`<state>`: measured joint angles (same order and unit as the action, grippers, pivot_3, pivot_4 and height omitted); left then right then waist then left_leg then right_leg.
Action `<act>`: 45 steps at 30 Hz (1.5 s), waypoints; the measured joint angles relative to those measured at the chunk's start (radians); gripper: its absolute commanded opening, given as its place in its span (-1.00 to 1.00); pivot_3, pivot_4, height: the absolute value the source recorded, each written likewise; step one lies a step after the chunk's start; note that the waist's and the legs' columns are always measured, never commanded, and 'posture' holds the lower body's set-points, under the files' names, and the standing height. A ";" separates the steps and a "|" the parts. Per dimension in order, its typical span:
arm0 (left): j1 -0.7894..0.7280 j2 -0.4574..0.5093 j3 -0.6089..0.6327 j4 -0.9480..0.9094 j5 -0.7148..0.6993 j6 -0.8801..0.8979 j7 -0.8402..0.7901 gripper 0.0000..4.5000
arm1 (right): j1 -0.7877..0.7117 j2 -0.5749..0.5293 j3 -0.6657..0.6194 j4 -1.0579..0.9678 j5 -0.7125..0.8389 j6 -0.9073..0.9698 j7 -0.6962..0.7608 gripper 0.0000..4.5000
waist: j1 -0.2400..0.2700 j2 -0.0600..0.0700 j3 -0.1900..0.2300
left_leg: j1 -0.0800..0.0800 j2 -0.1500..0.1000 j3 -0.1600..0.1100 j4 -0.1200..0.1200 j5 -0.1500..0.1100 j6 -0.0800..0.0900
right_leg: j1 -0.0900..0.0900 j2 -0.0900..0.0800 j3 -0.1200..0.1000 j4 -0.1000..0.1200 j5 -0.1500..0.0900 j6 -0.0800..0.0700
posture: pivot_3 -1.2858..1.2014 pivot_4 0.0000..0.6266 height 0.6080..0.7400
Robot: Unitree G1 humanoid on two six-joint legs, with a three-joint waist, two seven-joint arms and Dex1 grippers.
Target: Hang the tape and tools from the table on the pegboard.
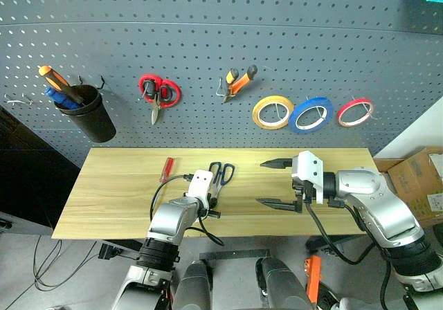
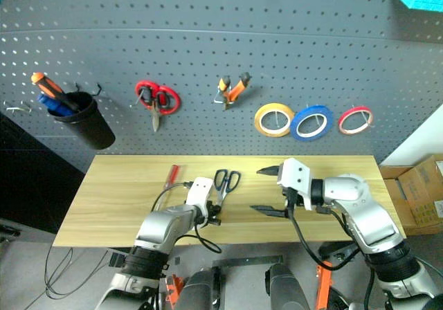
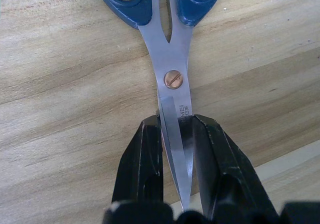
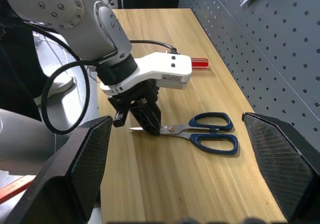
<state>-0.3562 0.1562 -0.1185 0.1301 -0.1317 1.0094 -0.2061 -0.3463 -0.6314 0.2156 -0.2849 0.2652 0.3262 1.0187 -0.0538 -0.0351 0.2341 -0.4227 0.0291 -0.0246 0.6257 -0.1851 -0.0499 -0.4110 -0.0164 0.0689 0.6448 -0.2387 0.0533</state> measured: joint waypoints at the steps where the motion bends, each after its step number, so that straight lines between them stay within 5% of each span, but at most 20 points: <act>1: 0.000 -0.002 0.001 0.000 0.000 0.000 0.002 -0.77 | -0.002 0.000 0.000 0.005 0.000 -0.004 0.000 1.00 | 0.000 0.000 0.000 | 0.000 0.000 0.000 0.000 0.000 0.000 | 0.000 0.000 0.000 0.000 0.000 0.000 | -0.02 -0.28 1.00; 9: 0.049 0.048 -0.021 -0.037 0.055 -0.136 0.011 -0.77 | 0.006 0.022 -0.034 0.003 0.004 -0.004 -0.054 1.00 | -0.001 0.000 -0.001 | -0.007 0.000 0.000 0.000 0.000 0.000 | -0.007 0.000 0.000 0.001 0.004 0.006 | 0.00 -0.43 1.00; 21: 0.202 -0.001 0.167 -0.567 0.011 -0.367 0.070 -0.77 | 0.058 0.316 -0.135 -0.187 0.164 0.240 -0.423 1.00 | 0.023 -0.004 -0.018 | -0.011 0.000 0.001 0.001 0.000 -0.001 | -0.010 -0.001 -0.001 0.000 0.005 0.007 | 0.07 -0.66 1.00; 30: 0.416 -0.041 0.169 -0.808 0.018 -0.379 0.132 -0.77 | 0.052 0.349 -0.137 -0.126 0.155 0.148 -0.428 1.00 | 0.033 -0.007 -0.051 | -0.010 0.000 0.000 0.002 0.000 0.000 | -0.009 0.000 -0.002 0.001 0.005 0.005 | 0.15 -0.74 1.00; 45: 0.417 -0.053 0.200 -0.777 0.035 -0.491 0.173 -0.77 | 0.013 0.381 -0.136 -0.059 0.199 0.094 -0.368 1.00 | 0.080 -0.006 -0.088 | -0.009 0.001 0.001 0.003 0.001 0.001 | -0.008 0.000 -0.002 0.001 0.006 0.004 | 0.17 -0.81 1.00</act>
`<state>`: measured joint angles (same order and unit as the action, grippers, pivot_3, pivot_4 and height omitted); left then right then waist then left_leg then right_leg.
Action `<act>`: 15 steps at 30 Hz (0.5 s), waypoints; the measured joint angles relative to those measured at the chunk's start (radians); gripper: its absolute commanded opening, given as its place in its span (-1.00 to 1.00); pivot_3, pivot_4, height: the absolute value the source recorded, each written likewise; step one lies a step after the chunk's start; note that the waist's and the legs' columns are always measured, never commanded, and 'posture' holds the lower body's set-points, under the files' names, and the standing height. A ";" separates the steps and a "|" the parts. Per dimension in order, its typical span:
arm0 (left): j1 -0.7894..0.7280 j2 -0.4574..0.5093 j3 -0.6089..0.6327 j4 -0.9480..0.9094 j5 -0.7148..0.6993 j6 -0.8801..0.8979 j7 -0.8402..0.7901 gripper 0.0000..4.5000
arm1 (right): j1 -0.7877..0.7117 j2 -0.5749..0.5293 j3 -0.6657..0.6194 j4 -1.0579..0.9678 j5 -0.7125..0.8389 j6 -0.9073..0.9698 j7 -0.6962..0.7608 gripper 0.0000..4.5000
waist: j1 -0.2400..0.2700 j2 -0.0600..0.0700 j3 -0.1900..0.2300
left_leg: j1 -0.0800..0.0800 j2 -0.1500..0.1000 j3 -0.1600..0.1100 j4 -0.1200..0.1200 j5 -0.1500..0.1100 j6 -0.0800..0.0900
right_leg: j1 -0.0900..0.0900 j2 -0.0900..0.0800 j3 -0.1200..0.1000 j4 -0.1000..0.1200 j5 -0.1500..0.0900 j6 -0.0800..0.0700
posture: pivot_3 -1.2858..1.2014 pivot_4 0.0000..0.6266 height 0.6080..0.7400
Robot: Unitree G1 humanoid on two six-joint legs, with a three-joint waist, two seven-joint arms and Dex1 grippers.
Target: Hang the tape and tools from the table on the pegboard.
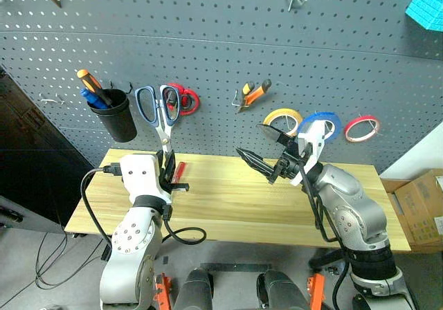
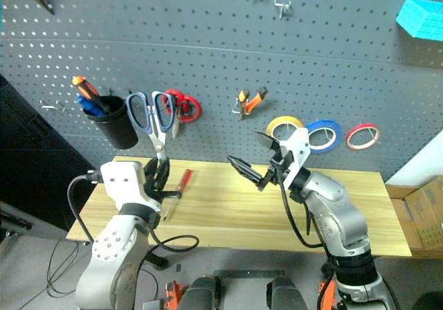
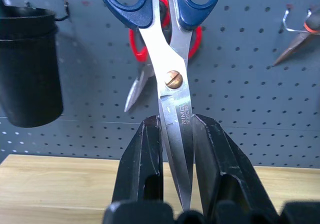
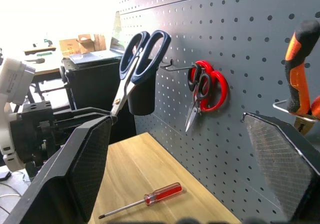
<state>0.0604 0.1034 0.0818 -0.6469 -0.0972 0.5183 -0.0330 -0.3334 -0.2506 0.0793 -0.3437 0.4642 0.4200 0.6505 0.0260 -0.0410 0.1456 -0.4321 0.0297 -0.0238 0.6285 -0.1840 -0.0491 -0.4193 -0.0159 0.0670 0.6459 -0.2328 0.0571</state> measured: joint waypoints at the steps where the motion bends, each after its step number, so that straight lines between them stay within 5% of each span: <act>1: -0.006 -0.001 0.009 0.015 -0.007 -0.002 0.000 -0.77 | -0.001 0.000 0.000 0.000 0.000 0.000 -0.001 1.00 | 0.000 0.000 -0.002 | 0.000 0.000 0.000 0.000 0.000 0.000 | 0.000 0.000 0.000 0.000 0.000 0.000 | 0.17 -0.81 1.00; 15: -0.153 0.014 0.033 0.145 -0.060 0.015 -0.044 -0.77 | 0.003 -0.004 -0.002 -0.003 -0.002 -0.002 -0.031 1.00 | -0.002 0.000 -0.004 | 0.009 0.001 0.000 0.001 0.001 0.001 | 0.009 0.001 0.001 0.000 -0.001 -0.004 | 0.13 -0.79 1.00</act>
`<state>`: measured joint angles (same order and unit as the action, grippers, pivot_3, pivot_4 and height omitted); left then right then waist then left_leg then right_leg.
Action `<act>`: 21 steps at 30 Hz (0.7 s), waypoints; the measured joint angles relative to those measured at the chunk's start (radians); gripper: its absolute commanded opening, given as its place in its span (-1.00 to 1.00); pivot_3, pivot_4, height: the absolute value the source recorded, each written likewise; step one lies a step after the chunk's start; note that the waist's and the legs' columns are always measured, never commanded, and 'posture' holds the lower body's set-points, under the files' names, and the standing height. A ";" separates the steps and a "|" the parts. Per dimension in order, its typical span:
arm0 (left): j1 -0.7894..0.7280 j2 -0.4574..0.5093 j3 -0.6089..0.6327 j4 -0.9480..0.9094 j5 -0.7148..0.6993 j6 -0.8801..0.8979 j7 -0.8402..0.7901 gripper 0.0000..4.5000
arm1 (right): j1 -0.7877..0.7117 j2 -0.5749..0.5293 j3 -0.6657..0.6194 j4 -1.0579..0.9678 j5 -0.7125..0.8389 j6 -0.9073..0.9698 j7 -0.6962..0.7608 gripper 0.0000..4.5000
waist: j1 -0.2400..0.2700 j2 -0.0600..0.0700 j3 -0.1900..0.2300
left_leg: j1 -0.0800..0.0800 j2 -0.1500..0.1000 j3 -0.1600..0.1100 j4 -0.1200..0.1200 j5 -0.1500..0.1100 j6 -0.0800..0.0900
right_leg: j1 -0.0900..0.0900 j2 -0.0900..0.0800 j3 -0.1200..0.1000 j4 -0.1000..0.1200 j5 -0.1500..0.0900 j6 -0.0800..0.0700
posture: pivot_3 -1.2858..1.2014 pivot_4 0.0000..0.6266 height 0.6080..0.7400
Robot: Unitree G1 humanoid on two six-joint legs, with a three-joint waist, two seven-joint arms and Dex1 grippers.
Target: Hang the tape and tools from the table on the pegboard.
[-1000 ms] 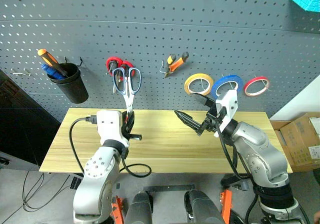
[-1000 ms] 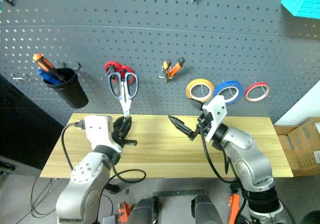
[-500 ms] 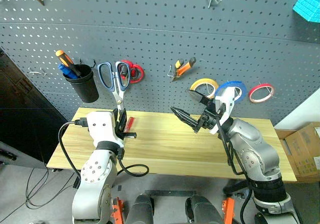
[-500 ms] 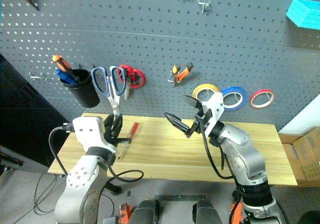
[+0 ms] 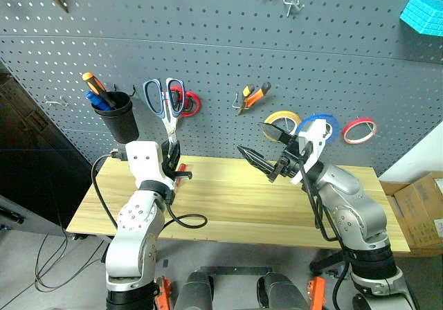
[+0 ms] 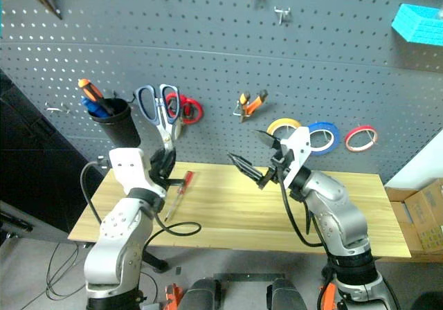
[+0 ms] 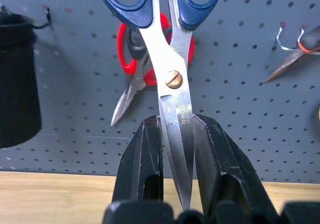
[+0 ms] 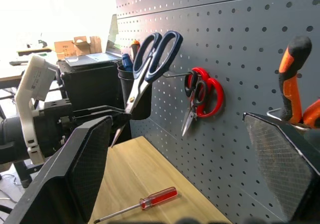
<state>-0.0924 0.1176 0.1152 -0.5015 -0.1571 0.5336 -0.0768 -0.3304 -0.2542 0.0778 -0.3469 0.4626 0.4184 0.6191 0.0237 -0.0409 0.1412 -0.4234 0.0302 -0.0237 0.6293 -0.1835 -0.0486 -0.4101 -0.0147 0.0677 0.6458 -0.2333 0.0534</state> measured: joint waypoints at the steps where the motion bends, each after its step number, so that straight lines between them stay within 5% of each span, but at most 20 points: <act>1: 0.000 0.000 0.000 0.001 -0.002 0.004 -0.001 -0.77 | 0.001 0.000 -0.001 -0.001 0.000 0.000 -0.005 1.00 | 0.000 0.000 0.000 | 0.000 0.000 0.000 0.000 0.000 0.000 | 0.000 0.000 0.000 0.000 0.000 0.000 | 0.13 -0.79 1.00; 21: -0.142 0.070 0.029 0.279 -0.097 0.056 -0.097 -0.77 | 0.036 -0.023 -0.017 -0.050 0.002 0.006 -0.059 1.00 | -0.005 0.000 0.000 | 0.005 0.000 0.001 0.000 0.000 0.000 | 0.004 0.001 0.001 0.000 0.000 0.000 | 0.09 -0.76 1.00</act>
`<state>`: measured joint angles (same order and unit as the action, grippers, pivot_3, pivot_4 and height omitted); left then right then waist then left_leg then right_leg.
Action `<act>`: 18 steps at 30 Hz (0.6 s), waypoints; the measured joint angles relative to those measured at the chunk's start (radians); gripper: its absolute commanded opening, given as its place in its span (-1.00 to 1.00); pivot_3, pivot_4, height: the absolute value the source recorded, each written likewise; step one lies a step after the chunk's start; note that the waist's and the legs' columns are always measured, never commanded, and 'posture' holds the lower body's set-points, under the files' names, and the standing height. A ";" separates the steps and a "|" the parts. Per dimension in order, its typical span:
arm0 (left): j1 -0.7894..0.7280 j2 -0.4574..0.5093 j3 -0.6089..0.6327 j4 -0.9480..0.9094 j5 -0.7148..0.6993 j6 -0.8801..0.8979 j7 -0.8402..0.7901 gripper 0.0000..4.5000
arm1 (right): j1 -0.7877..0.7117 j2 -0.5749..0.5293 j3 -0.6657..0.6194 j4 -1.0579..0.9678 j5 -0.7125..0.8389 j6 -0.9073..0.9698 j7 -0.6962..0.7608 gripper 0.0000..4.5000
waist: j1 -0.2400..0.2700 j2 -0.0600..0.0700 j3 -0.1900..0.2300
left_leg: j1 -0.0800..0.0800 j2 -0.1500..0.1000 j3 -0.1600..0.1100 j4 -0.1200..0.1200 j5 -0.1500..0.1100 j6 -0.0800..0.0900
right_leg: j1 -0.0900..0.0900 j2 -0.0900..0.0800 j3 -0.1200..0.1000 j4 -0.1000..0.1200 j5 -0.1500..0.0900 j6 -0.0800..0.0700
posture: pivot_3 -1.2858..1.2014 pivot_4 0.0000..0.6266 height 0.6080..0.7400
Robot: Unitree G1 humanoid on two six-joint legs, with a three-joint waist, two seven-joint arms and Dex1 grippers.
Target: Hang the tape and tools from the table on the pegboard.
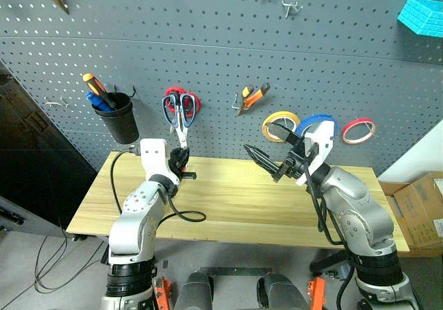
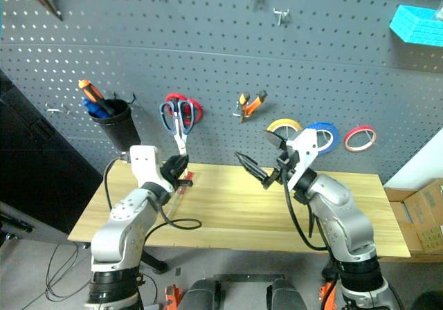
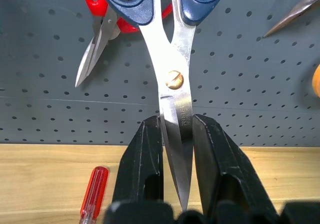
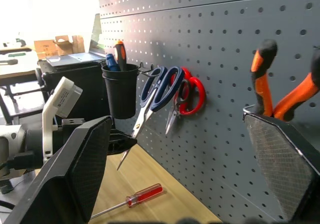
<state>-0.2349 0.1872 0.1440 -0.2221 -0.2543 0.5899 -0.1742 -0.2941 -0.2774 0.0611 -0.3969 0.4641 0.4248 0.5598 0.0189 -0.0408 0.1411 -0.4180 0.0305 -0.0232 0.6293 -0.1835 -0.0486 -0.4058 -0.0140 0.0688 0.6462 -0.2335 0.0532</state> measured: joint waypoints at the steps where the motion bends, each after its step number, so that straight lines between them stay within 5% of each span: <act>1: -0.013 0.010 0.000 0.019 0.003 -0.010 -0.003 -0.77 | 0.000 0.000 0.000 0.000 0.000 0.000 -0.001 1.00 | 0.000 0.000 0.000 | 0.000 0.000 0.000 0.000 0.000 0.000 | 0.000 0.000 0.000 0.000 0.000 0.000 | 0.09 -0.76 1.00; 3: -0.039 0.021 0.003 0.048 0.007 -0.028 -0.007 -0.77 | 0.000 0.000 0.000 -0.002 0.000 0.000 -0.002 1.00 | -0.001 0.000 0.000 | 0.000 0.000 0.000 0.000 0.000 0.000 | 0.000 0.000 0.000 0.000 0.000 0.000 | 0.09 -0.75 1.00; 15: -0.053 0.025 0.010 0.066 0.004 -0.070 -0.013 0.99 | 0.003 -0.003 0.000 -0.021 0.001 0.003 -0.014 1.00 | -0.006 0.000 0.000 | 0.000 0.000 0.000 0.000 0.000 0.000 | 0.000 0.000 0.001 0.000 0.000 0.000 | 0.09 -0.74 1.00; 18: -0.051 0.032 0.006 0.070 0.014 -0.071 -0.012 0.99 | 0.004 -0.003 0.000 -0.021 0.001 0.003 -0.014 1.00 | -0.008 0.000 0.000 | 0.000 0.000 0.000 0.000 0.000 0.000 | 0.000 0.000 0.001 0.000 0.000 0.000 | 0.09 -0.72 1.00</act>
<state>-0.2861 0.2187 0.1501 -0.1521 -0.2400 0.5191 -0.1865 -0.2901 -0.2802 0.0614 -0.4180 0.4654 0.4276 0.5456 0.0108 -0.0408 0.1411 -0.4177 0.0309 -0.0228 0.6292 -0.1835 -0.0486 -0.4058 -0.0137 0.0694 0.6464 -0.2334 0.0533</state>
